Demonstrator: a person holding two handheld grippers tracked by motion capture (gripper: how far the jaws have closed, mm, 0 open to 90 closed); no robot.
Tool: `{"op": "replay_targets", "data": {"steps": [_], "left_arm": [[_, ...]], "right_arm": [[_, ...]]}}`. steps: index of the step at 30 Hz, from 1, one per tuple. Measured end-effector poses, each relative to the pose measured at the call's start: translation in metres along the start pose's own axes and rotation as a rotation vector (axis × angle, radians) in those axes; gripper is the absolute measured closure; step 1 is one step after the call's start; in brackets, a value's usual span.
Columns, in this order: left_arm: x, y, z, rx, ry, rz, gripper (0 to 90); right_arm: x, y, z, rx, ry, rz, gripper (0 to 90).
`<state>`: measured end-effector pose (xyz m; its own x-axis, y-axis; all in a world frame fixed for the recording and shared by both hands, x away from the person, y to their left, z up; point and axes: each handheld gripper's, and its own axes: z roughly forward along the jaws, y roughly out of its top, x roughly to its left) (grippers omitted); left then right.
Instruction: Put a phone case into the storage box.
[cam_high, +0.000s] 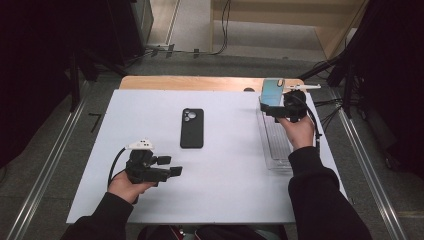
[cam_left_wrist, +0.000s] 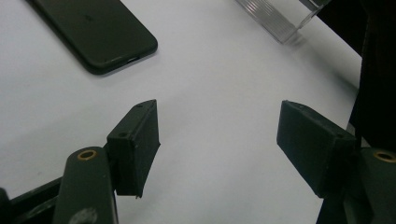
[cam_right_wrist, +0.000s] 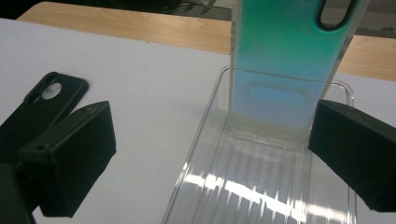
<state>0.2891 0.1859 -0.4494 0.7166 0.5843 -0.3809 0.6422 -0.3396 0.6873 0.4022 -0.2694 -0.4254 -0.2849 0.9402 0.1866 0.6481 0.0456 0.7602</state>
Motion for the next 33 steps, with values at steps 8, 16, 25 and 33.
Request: {"op": "replay_targets", "data": {"steps": [8, 16, 25, 33], "left_arm": [[0.004, 0.005, 0.0, -0.002, -0.005, -0.001, 30.2], [0.005, 0.008, 0.002, 0.006, -0.016, 0.013, 30.1], [0.007, 0.008, 0.0, 0.001, -0.022, 0.01, 30.1], [0.007, 0.008, -0.001, -0.001, -0.026, 0.008, 30.1]], "right_arm": [[0.015, -0.012, -0.017, -0.008, 0.076, -0.026, 0.0], [0.029, -0.021, -0.035, -0.022, 0.148, -0.056, 4.4], [0.046, -0.035, -0.047, 0.014, 0.256, -0.112, 8.5], [0.061, -0.045, -0.052, 0.039, 0.32, -0.196, 11.7]]}}
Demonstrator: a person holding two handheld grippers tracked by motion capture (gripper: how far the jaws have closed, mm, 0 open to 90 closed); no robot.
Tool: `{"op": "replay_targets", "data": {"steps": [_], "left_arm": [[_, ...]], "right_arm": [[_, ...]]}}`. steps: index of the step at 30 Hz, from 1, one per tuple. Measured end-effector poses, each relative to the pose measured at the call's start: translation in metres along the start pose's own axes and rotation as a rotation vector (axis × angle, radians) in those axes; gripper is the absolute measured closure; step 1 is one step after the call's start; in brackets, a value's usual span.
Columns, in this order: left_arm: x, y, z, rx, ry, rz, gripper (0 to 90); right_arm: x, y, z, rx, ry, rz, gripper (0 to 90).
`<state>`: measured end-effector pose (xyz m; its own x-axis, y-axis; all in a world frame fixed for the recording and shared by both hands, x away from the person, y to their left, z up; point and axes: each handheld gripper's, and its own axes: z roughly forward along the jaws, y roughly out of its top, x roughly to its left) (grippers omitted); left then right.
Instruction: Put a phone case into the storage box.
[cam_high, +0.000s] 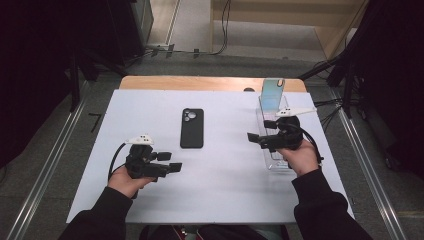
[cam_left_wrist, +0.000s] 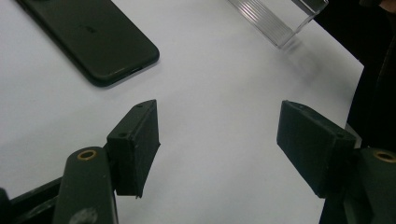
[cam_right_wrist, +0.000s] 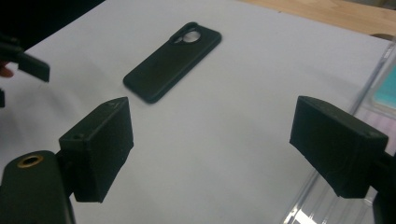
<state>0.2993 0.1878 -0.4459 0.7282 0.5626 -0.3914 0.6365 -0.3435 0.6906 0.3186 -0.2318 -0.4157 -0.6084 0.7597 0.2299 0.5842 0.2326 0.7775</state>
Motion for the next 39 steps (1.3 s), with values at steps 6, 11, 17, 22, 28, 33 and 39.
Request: {"op": "replay_targets", "data": {"steps": [6, 11, 17, 22, 28, 33, 39], "left_arm": [[0.0, -0.001, -0.001, -0.001, 0.001, 0.001, 30.1], [0.001, -0.001, -0.002, -0.004, -0.001, 0.001, 30.1], [0.001, -0.001, -0.002, -0.001, 0.001, -0.002, 30.1], [0.0, 0.0, -0.003, -0.004, 0.002, -0.008, 30.1], [0.0, 0.0, -0.003, -0.009, 0.005, -0.004, 30.1], [0.0, 0.001, -0.001, -0.009, 0.006, 0.004, 28.0], [0.002, 0.011, 0.006, -0.028, 0.024, -0.007, 28.0]], "right_arm": [[0.01, -0.008, -0.003, 0.001, 0.081, -0.021, 12.8], [0.016, -0.017, -0.005, 0.025, 0.099, -0.05, 14.9], [0.022, -0.031, -0.006, 0.04, 0.144, -0.062, 14.9], [0.025, -0.042, -0.007, 0.048, 0.179, -0.065, 14.9], [0.03, -0.052, -0.008, 0.071, 0.18, -0.093, 15.0], [0.032, -0.058, -0.01, 0.077, 0.178, -0.094, 14.9], [0.035, -0.065, -0.011, 0.096, 0.186, -0.098, 14.9]]}}
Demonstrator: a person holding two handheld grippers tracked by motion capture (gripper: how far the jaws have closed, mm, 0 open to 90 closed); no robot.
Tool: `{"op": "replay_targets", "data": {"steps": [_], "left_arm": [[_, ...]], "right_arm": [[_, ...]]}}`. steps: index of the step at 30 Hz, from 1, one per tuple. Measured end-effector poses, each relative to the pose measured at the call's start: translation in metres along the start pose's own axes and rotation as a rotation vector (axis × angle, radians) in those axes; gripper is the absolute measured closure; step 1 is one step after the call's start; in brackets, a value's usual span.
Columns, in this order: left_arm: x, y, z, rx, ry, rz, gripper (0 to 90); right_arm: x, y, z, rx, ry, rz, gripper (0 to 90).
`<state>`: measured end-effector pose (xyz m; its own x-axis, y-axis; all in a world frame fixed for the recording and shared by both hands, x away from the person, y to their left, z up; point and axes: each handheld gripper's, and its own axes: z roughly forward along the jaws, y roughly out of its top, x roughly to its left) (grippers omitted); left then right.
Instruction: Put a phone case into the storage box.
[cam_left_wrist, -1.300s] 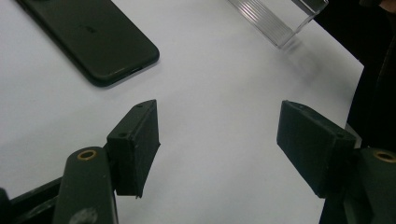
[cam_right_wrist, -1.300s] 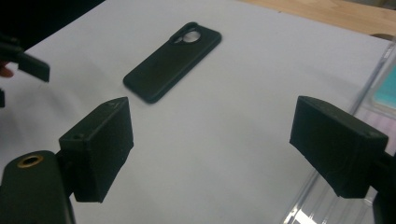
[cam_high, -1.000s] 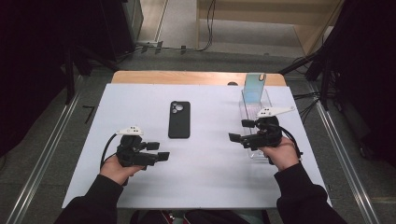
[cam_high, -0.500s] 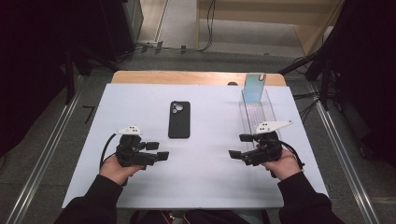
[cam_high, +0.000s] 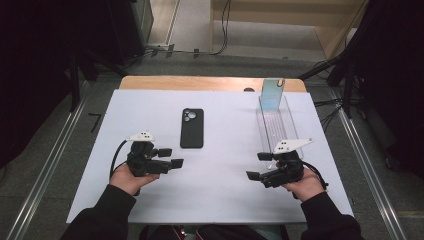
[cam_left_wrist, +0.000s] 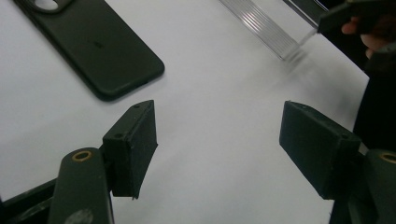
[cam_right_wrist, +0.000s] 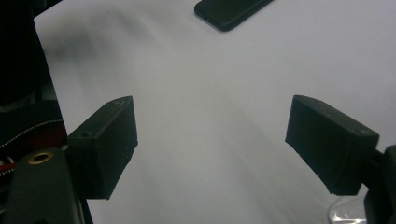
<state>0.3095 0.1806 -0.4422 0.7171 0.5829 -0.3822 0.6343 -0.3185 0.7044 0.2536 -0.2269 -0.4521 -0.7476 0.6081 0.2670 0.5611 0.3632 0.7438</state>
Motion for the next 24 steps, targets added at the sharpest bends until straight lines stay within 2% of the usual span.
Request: {"op": "replay_targets", "data": {"steps": [4, 7, 15, 17, 21, 22, 24], "left_arm": [[0.007, 0.01, 0.01, 0.023, 0.008, -0.013, 28.0], [0.009, 0.017, 0.019, 0.026, 0.009, -0.04, 28.3], [0.011, 0.038, 0.041, 0.04, 0.015, -0.048, 30.5], [0.011, 0.044, 0.048, 0.042, 0.015, -0.039, 32.4], [0.015, 0.054, 0.062, 0.045, 0.037, -0.012, 40.1], [0.015, 0.055, 0.065, 0.047, 0.045, -0.016, 44.6], [0.015, 0.058, 0.071, 0.054, 0.053, 0.003, 59.1]], "right_arm": [[0.002, -0.004, 0.001, 0.015, -0.008, -0.005, 14.9], [0.003, -0.007, 0.002, 0.017, 0.002, -0.006, 15.0], [0.004, -0.008, 0.005, 0.025, 0.008, -0.01, 14.9], [0.005, -0.008, 0.005, 0.028, 0.007, -0.01, 15.0], [0.004, -0.008, 0.005, 0.028, 0.009, -0.008, 14.9], [0.004, -0.008, 0.005, 0.03, 0.007, -0.006, 15.0], [0.004, -0.008, 0.005, 0.031, 0.011, -0.002, 15.0]]}}
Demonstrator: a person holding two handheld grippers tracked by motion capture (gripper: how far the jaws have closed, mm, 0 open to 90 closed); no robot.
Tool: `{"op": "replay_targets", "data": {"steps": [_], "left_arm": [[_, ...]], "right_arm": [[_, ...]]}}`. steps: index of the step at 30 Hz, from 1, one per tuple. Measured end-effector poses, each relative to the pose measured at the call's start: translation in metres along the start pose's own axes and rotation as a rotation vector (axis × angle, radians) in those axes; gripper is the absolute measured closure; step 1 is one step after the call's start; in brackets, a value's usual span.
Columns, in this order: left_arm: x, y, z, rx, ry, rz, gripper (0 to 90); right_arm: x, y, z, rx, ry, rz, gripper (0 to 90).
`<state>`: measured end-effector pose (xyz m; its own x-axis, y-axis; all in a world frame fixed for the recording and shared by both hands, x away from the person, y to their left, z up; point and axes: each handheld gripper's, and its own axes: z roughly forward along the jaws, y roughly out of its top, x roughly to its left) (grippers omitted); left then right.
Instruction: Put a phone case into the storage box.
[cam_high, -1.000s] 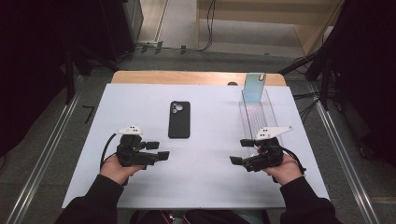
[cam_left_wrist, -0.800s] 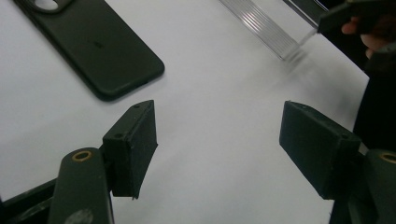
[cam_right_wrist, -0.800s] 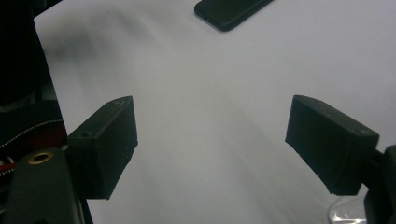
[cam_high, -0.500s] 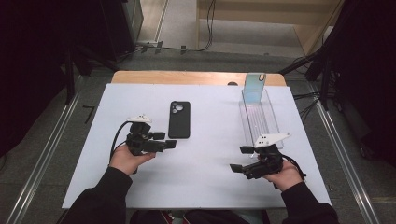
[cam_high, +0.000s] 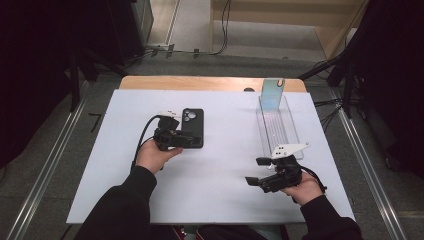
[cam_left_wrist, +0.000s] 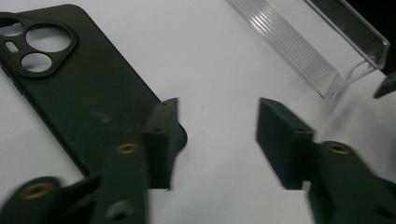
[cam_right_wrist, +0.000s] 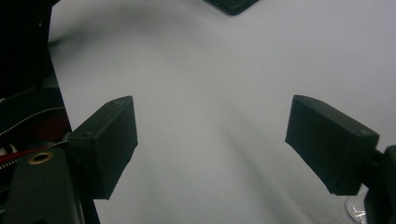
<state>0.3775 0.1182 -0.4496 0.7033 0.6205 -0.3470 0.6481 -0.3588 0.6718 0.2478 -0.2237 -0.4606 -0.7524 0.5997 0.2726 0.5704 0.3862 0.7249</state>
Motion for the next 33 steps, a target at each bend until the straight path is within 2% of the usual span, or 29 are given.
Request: {"op": "replay_targets", "data": {"steps": [1, 2, 3, 5, 11, 15, 19, 24, 26, 28, 33], "left_arm": [[0.0, 0.001, 0.004, -0.006, -0.005, 0.008, 67.5], [0.001, 0.002, 0.007, -0.009, -0.015, -0.001, 72.3], [0.002, 0.003, 0.01, -0.008, -0.014, -0.012, 79.1], [0.002, 0.005, 0.014, -0.009, 0.003, -0.003, 90.0], [0.0, 0.007, 0.03, -0.01, 0.034, 0.012, 90.0], [0.0, 0.005, 0.043, 0.025, 0.051, 0.026, 90.0], [0.002, 0.002, 0.054, 0.032, 0.064, 0.018, 90.0], [0.004, -0.002, 0.068, 0.065, 0.082, 0.015, 90.0], [0.006, -0.004, 0.071, 0.078, 0.091, 0.012, 90.0], [0.008, -0.005, 0.072, 0.073, 0.08, 0.0, 90.0], [0.009, -0.005, 0.069, 0.089, 0.092, 0.014, 90.0]], "right_arm": [[0.0, 0.0, 0.0, 0.0, 0.001, -0.001, 15.0], [0.0, 0.0, 0.0, 0.001, 0.001, -0.003, 15.0], [0.0, 0.0, 0.0, 0.001, 0.002, -0.002, 14.9], [0.0, 0.0, 0.001, 0.0, 0.002, -0.004, 15.0], [-0.001, -0.001, 0.001, 0.007, -0.001, -0.009, 15.0], [-0.001, -0.001, 0.003, 0.011, -0.003, -0.012, 14.9], [0.0, -0.001, 0.003, 0.011, -0.001, -0.012, 15.0], [0.0, -0.001, 0.004, 0.013, 0.002, -0.013, 15.0], [0.0, -0.001, 0.004, 0.014, 0.001, -0.016, 15.0], [0.0, -0.002, 0.004, 0.012, 0.001, -0.018, 14.9], [0.001, -0.002, 0.004, 0.013, 0.001, -0.019, 15.0]]}}
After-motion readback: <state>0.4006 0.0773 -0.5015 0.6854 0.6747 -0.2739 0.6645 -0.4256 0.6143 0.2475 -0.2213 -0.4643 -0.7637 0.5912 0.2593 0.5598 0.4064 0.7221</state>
